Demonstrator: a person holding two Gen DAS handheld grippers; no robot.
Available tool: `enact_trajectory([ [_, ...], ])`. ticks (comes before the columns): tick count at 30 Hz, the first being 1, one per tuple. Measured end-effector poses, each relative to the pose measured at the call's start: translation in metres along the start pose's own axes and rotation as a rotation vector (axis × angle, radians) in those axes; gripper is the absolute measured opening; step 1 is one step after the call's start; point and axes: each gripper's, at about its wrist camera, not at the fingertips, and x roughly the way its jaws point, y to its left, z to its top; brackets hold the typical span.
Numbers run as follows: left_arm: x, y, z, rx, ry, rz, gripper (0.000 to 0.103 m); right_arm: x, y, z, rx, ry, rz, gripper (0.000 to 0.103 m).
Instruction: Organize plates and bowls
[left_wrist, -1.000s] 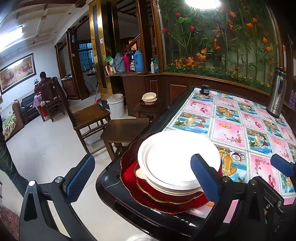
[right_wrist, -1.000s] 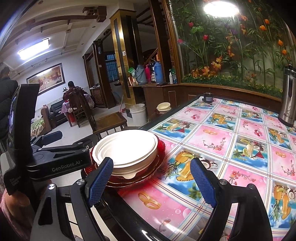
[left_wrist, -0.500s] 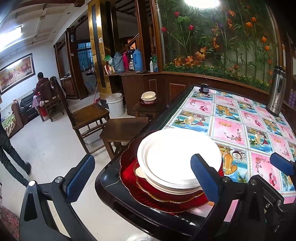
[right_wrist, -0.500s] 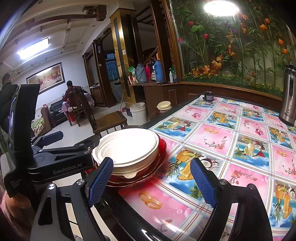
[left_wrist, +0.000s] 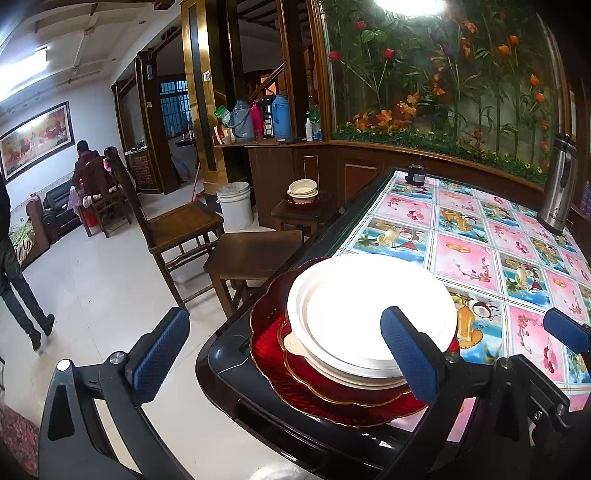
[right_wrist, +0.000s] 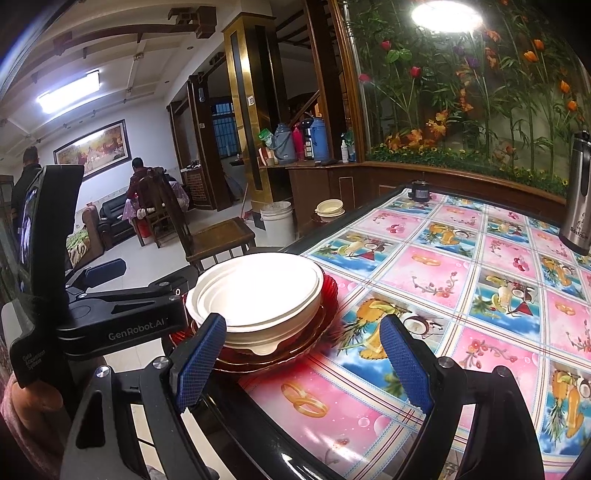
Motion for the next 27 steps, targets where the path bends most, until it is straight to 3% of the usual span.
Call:
enact_trajectory([
  [27,0.009,0.005,-0.004,0.005,0.021,0.02,0.103,0.011,-0.001,-0.003,0.006,0.013,0.006,0.087],
])
